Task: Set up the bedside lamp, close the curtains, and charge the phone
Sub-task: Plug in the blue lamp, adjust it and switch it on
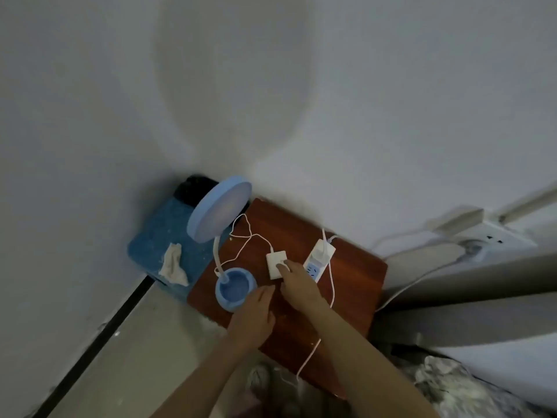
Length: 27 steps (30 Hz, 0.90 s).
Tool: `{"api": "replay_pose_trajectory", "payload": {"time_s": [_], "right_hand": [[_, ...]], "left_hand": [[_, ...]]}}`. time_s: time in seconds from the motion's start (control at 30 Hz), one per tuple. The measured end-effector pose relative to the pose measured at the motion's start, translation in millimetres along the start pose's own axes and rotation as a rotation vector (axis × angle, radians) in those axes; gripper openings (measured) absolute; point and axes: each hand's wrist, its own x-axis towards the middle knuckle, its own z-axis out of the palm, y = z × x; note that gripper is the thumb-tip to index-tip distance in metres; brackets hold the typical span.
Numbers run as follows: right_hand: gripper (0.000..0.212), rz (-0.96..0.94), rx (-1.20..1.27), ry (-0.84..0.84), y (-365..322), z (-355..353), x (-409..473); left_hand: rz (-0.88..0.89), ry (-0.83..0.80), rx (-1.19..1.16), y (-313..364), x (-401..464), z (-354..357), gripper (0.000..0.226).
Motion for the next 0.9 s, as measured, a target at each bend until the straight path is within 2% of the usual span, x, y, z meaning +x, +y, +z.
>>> {"api": "replay_pose_trajectory", "payload": {"time_s": [0.17,0.33,0.47,0.6,0.63,0.7,0.8,0.9], "right_hand": [[0.055,-0.053,-0.147,-0.021,13,13,34],[0.068,0.045,-0.022,0.007,16,34,58],[0.065,0.072,0.016,0.085,11,42,66],[0.063,-0.041,0.117,0.082,15,48,51],[0.062,-0.039,0.207,0.082,17,48,44],[0.059,0.111,0.496,0.044,23,37,28],[0.052,0.369,1.049,-0.144,29,10,1],[0.042,0.489,1.436,-0.23,32,-10,-25]], "left_hand": [[0.006,-0.031,-0.076,-13,-6,25,0.052],[-0.045,-0.055,-0.118,-30,-10,54,0.054],[-0.115,-0.029,-0.183,-34,-15,70,0.053],[-0.188,0.046,-0.318,-28,-21,75,0.05],[-0.2,0.075,-0.359,-27,-23,75,0.048],[-0.221,0.147,-0.429,-23,-25,75,0.045],[-0.265,0.207,-0.536,-12,-25,71,0.038],[-0.214,0.253,-0.595,6,-21,65,0.038]]}}
